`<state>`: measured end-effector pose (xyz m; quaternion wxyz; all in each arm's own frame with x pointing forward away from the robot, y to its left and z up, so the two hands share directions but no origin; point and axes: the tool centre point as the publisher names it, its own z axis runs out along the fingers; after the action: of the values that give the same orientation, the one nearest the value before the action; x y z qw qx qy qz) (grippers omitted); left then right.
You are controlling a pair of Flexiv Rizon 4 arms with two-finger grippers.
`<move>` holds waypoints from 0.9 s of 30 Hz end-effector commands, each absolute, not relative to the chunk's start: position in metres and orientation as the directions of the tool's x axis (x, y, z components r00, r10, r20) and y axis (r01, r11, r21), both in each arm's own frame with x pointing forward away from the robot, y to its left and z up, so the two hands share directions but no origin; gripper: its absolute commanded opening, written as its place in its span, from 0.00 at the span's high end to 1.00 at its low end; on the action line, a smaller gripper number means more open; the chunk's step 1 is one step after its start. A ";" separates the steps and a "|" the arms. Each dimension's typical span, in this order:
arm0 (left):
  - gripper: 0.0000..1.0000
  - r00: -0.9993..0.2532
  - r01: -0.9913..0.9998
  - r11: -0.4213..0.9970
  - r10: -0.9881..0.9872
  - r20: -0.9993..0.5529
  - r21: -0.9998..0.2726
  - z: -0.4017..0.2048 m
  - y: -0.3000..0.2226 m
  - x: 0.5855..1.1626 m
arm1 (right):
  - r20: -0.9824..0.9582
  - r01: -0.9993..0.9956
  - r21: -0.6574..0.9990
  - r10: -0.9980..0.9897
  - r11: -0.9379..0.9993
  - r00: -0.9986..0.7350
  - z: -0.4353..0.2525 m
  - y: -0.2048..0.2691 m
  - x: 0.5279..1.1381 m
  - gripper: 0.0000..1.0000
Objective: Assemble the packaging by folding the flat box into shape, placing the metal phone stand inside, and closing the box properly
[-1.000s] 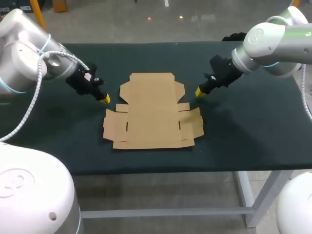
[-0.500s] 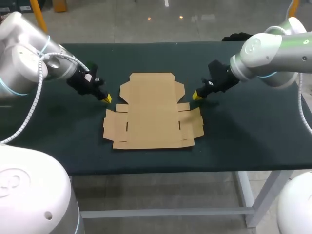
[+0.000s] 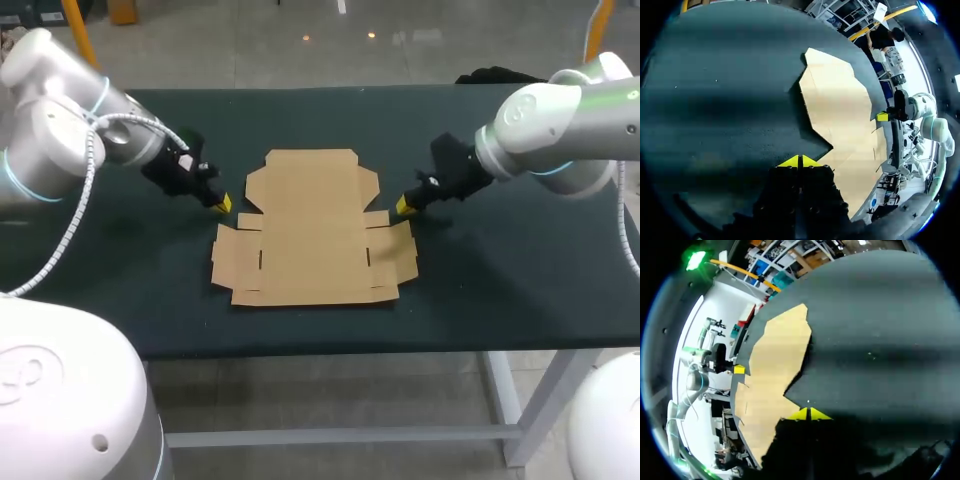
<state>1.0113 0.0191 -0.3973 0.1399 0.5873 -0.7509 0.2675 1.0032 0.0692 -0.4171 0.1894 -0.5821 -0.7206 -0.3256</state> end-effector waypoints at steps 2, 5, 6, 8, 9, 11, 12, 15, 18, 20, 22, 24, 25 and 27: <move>1.00 -0.263 -0.958 0.161 -0.818 0.511 -0.236 -0.399 0.017 1.009 | 0.671 0.965 0.225 0.697 0.135 -0.254 -0.426 0.072 1.015 1.00; 1.00 -0.258 -0.960 0.157 -0.822 0.508 -0.234 -0.401 0.017 1.008 | 0.674 0.965 0.221 0.693 0.143 -0.257 -0.426 0.075 1.017 1.00; 1.00 -0.257 -0.960 0.155 -0.823 0.507 -0.235 -0.402 0.017 1.007 | 0.675 0.965 0.220 0.691 0.145 -0.258 -0.426 0.076 1.017 1.00; 1.00 -0.255 -0.960 0.153 -0.824 0.506 -0.235 -0.402 0.017 1.007 | 0.677 0.965 0.219 0.689 0.147 -0.258 -0.426 0.076 1.017 1.00; 1.00 -0.255 -0.960 0.152 -0.824 0.505 -0.237 -0.403 0.017 1.006 | 0.678 0.965 0.218 0.688 0.147 -0.258 -0.426 0.077 1.016 1.00; 1.00 -0.258 -0.958 0.152 -0.825 0.502 -0.243 -0.404 0.016 1.006 | 0.682 0.967 0.209 0.687 0.145 -0.251 -0.425 0.077 1.015 1.00; 1.00 -0.261 -0.957 0.153 -0.825 0.501 -0.246 -0.404 0.016 1.006 | 0.683 0.968 0.205 0.688 0.144 -0.247 -0.425 0.077 1.015 1.00; 1.00 -0.270 -0.954 0.158 -0.824 0.499 -0.255 -0.406 0.014 1.005 | 0.684 0.969 0.200 0.688 0.144 -0.244 -0.425 0.078 1.012 1.00; 1.00 -0.279 -0.951 0.165 -0.821 0.498 -0.261 -0.407 0.013 1.005 | 0.683 0.969 0.198 0.689 0.145 -0.242 -0.424 0.080 1.008 1.00; 1.00 -0.283 -0.950 0.169 -0.819 0.498 -0.262 -0.408 0.012 1.004 | 0.683 0.970 0.196 0.689 0.145 -0.241 -0.423 0.080 1.005 1.00; 1.00 -0.286 -0.949 0.170 -0.820 0.495 -0.267 -0.408 0.011 1.003 | 0.683 0.970 0.195 0.690 0.144 -0.240 -0.423 0.081 1.003 1.00; 1.00 -0.285 -0.948 0.165 -0.821 0.495 -0.273 -0.408 0.012 1.001 | 0.684 0.970 0.194 0.689 0.144 -0.239 -0.423 0.081 1.002 1.00; 1.00 -0.282 -0.948 0.160 -0.822 0.495 -0.275 -0.408 0.013 0.999 | 0.684 0.971 0.193 0.689 0.144 -0.238 -0.424 0.082 1.001 1.00; 1.00 -0.282 -0.948 0.158 -0.821 0.497 -0.277 -0.408 0.014 0.998 | 0.685 0.971 0.191 0.689 0.146 -0.238 -0.424 0.082 1.001 1.00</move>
<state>1.0038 0.0128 -0.4088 0.1190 0.5872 -0.7533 0.2712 1.0015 0.0819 -0.4243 0.2257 -0.5744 -0.7224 -0.3119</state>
